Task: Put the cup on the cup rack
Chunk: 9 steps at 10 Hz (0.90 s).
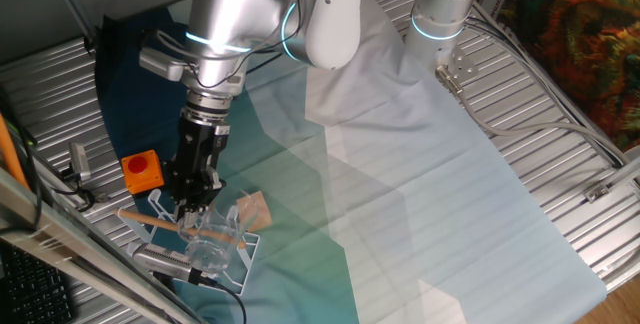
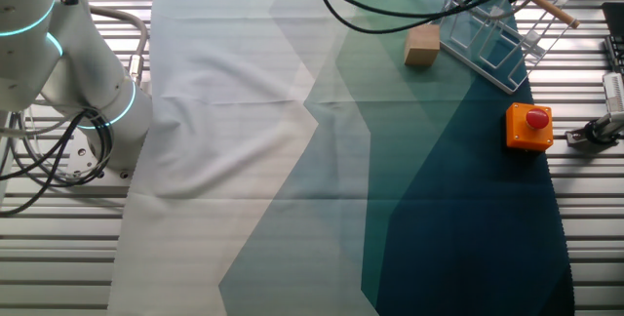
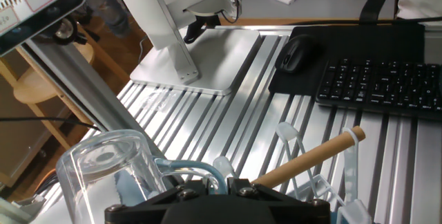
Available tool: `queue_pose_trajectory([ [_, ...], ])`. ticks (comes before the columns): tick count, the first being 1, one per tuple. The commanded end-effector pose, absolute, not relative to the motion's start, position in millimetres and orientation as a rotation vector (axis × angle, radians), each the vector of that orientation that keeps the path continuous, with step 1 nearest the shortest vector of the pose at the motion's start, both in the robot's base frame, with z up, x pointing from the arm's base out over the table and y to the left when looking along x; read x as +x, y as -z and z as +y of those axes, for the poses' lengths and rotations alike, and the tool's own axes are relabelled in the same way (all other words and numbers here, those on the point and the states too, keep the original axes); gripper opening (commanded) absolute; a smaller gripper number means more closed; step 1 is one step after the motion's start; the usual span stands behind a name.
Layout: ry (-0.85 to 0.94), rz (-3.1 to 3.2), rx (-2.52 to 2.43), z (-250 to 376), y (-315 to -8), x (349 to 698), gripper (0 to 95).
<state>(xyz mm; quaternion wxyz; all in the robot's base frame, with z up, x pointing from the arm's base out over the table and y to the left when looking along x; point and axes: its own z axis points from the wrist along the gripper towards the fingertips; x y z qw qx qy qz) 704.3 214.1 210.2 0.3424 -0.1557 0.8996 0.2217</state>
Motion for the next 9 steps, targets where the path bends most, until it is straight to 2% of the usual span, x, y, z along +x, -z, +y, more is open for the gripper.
queue_pose_trajectory([
  [1, -0.586, 2.329, -0.407, 213.5, -209.2, 701.4, 0.0],
  [9, -0.606, 2.284, -0.417, 211.2, -210.5, 698.9, 0.0],
])
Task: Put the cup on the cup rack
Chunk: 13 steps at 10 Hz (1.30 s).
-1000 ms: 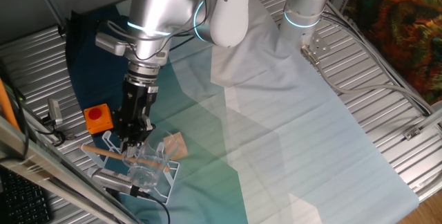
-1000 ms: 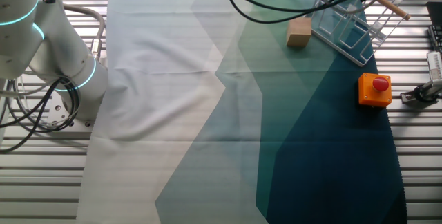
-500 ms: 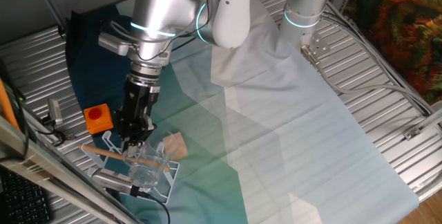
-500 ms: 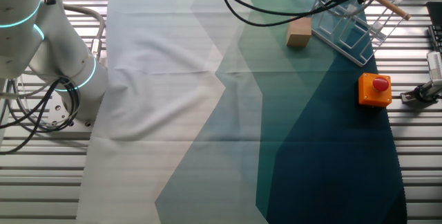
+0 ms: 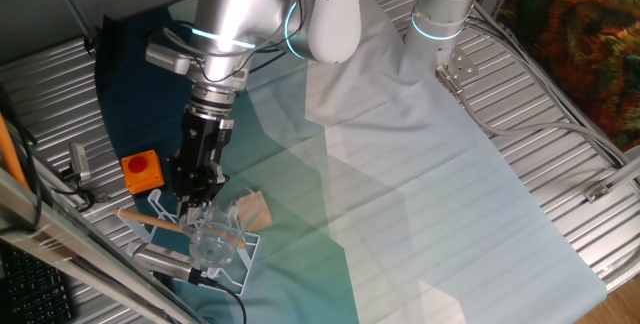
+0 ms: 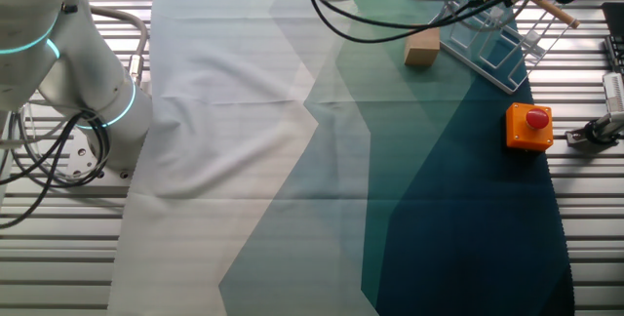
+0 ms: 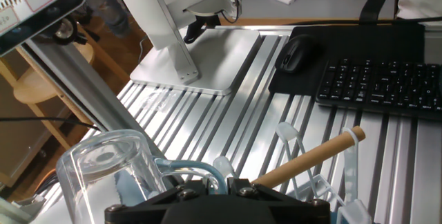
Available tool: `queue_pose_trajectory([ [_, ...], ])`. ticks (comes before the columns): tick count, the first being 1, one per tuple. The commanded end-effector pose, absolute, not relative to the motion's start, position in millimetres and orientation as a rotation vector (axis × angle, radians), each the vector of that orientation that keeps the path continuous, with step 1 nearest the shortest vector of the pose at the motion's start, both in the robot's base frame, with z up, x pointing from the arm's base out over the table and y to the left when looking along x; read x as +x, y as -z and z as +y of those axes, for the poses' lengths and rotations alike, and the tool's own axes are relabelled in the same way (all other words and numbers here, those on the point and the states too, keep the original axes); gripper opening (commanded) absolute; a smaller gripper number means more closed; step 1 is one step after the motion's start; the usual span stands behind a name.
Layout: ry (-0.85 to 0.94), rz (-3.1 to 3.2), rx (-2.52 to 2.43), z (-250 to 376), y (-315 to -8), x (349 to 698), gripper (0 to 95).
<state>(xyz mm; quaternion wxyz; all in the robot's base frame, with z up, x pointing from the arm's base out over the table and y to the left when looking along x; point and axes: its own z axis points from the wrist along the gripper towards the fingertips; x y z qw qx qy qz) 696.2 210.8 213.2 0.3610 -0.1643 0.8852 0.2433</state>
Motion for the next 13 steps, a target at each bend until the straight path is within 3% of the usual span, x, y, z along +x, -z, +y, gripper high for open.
queue_pose_trajectory([
  [1, -0.607, 2.280, -0.415, 211.1, -210.5, 698.9, 0.0],
  [13, -0.631, 2.221, -0.421, 209.0, -208.5, 700.0, 0.0],
])
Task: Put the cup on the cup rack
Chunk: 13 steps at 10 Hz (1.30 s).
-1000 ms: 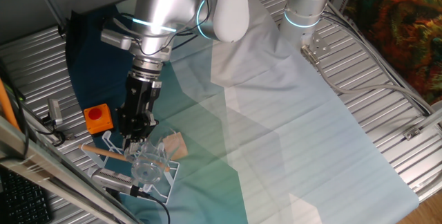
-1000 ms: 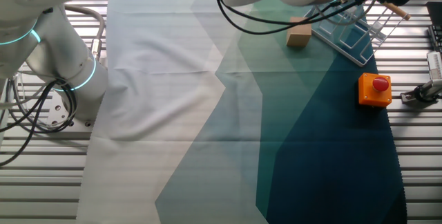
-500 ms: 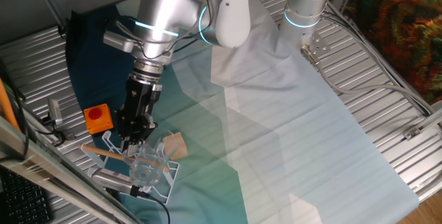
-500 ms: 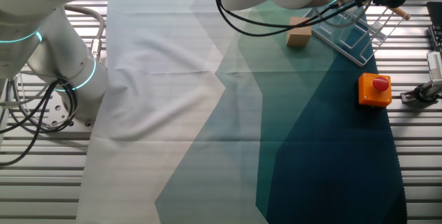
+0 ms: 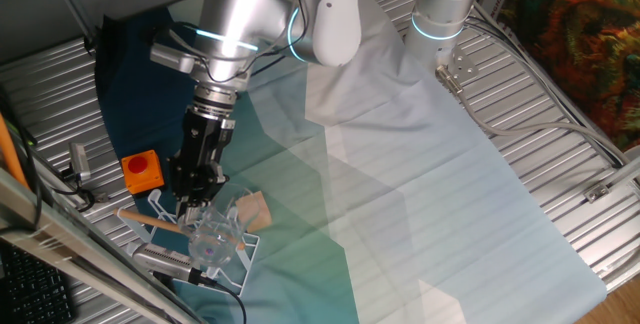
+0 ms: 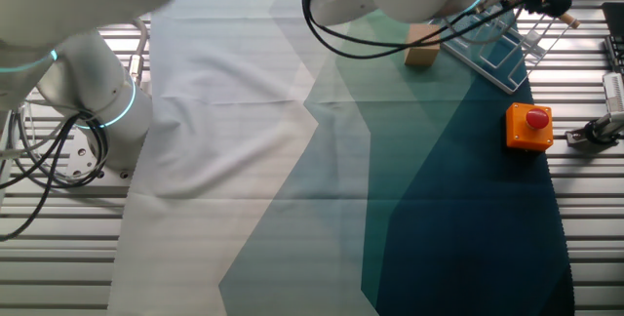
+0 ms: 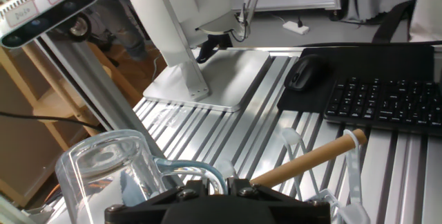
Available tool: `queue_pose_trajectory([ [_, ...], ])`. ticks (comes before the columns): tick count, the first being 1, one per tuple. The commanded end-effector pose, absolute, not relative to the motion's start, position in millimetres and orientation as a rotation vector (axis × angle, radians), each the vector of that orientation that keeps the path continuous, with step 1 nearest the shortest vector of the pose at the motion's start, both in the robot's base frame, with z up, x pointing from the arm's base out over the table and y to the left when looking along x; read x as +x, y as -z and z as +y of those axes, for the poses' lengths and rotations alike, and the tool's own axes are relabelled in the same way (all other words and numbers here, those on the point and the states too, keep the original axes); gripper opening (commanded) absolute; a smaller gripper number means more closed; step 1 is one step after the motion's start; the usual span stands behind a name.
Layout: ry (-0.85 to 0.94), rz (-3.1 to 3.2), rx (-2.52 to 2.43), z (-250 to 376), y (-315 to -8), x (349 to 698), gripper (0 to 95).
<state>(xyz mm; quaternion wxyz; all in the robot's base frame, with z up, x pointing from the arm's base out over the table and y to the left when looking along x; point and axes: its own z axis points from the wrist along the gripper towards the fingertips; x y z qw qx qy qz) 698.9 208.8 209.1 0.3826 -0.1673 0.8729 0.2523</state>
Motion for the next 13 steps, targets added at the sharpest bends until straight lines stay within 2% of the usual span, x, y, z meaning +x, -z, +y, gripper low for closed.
queue_pose_trajectory([
  [1, -0.630, 2.218, -0.420, 209.0, -208.5, 700.0, 0.0],
  [13, -0.626, 2.174, -0.426, 208.0, -206.3, 697.3, 0.0],
])
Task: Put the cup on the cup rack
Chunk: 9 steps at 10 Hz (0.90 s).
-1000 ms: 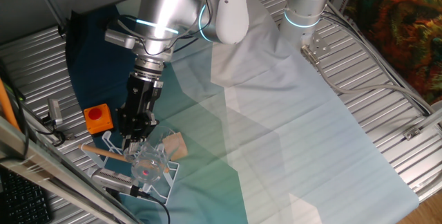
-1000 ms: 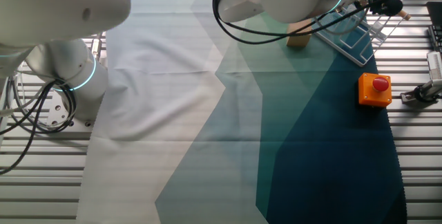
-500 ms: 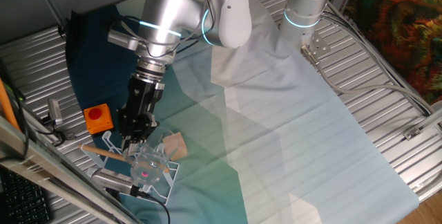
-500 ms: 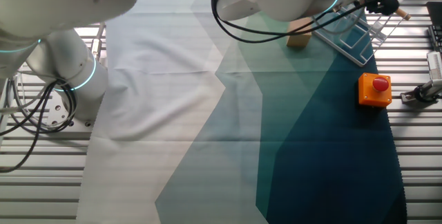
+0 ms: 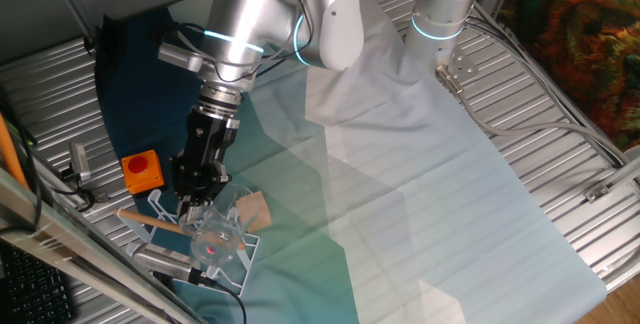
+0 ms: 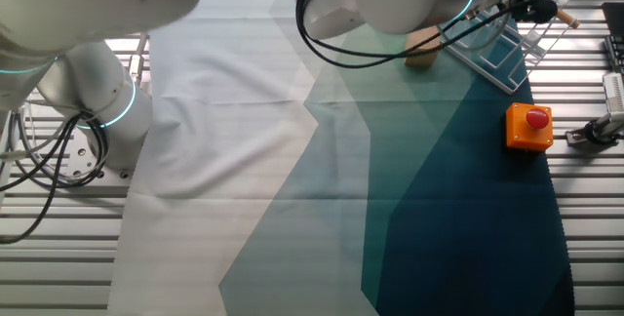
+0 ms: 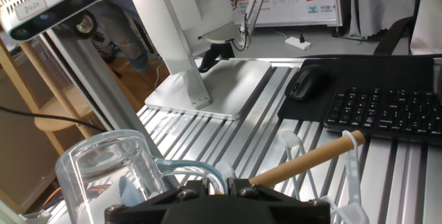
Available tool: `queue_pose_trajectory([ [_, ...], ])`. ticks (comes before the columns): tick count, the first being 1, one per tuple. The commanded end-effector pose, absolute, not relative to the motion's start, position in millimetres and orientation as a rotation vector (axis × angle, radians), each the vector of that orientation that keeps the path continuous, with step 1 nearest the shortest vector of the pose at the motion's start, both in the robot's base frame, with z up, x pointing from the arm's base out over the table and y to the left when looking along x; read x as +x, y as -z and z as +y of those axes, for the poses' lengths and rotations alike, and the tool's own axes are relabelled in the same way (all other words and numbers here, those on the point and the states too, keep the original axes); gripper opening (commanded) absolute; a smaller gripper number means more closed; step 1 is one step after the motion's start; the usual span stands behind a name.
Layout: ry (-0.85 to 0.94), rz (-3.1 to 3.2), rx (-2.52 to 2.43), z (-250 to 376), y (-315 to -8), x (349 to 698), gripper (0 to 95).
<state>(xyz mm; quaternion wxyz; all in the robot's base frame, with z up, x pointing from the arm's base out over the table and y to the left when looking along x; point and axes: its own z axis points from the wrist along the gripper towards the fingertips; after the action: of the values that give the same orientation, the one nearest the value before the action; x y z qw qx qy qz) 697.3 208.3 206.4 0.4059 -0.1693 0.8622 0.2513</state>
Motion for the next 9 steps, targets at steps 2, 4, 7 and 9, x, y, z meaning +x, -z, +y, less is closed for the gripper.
queue_pose_trajectory([
  [2, -0.625, 2.166, -0.434, 207.9, -206.2, 697.2, 0.0],
  [4, -0.624, 2.162, -0.438, 207.8, -206.0, 697.0, 0.0],
  [7, -0.632, 2.145, -0.446, 207.6, -205.6, 696.8, 0.0],
  [9, -0.637, 2.135, -0.448, 207.1, -205.0, 696.5, 0.0],
])
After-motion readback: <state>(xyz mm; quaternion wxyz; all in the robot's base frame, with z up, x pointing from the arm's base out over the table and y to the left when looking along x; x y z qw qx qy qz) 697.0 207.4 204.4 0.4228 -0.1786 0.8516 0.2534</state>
